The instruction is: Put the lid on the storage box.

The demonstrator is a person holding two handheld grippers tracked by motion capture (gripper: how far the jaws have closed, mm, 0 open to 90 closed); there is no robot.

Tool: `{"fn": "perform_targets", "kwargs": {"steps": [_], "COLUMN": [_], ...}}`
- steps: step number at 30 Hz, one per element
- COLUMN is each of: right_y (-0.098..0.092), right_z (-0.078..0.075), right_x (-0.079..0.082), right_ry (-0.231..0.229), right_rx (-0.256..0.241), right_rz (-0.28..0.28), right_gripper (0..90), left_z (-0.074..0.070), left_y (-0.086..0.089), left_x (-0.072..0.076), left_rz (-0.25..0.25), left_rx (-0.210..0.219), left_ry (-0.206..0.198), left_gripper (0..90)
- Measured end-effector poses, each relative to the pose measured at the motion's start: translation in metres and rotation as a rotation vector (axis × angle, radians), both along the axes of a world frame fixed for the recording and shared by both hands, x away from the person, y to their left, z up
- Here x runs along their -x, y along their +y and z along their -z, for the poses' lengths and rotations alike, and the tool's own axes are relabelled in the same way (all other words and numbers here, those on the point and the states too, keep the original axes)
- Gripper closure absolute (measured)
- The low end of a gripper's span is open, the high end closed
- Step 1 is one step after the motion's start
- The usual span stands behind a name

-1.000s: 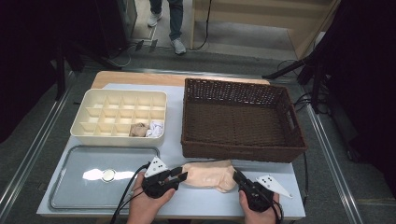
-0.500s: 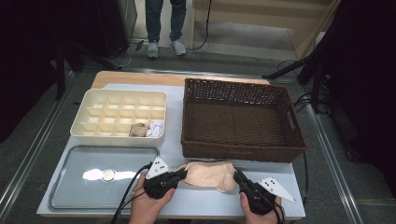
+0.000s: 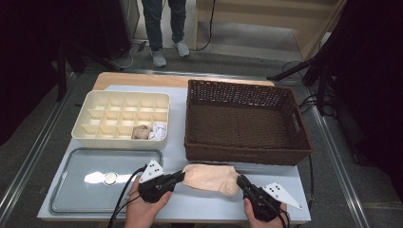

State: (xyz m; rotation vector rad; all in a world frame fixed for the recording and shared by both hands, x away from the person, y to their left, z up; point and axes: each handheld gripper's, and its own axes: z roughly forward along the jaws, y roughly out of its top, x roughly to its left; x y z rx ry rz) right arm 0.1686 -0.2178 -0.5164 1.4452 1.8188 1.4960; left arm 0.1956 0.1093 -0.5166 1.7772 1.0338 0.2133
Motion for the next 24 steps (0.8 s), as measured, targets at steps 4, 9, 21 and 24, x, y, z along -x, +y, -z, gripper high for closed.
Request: {"fn": "perform_targets", "kwargs": {"steps": [4,9,21,24], "right_y": [0.001,0.004,0.009,0.01], "right_z": [0.0,0.002,0.003,0.004], "right_x": [0.003,0.004,0.004,0.003], "right_ry": [0.0,0.005,-0.005,0.009], "right_rx": [0.002,0.009,0.021,0.032], "right_rz": [-0.007,-0.013,-0.022,-0.026], "right_gripper": [84.8,84.8,84.8,84.9], "left_z": [0.001,0.004,0.002,0.004], "left_y": [0.001,0.002,0.01,0.012], "left_x": [0.001,0.003,0.005,0.004], "left_rz": [0.004,0.0,-0.012,-0.015], "left_rx": [-0.006,-0.01,0.003,-0.003], "left_ry": [0.0,0.007,0.005,0.018], "left_gripper": [89.1,89.0,88.8,88.7]}}
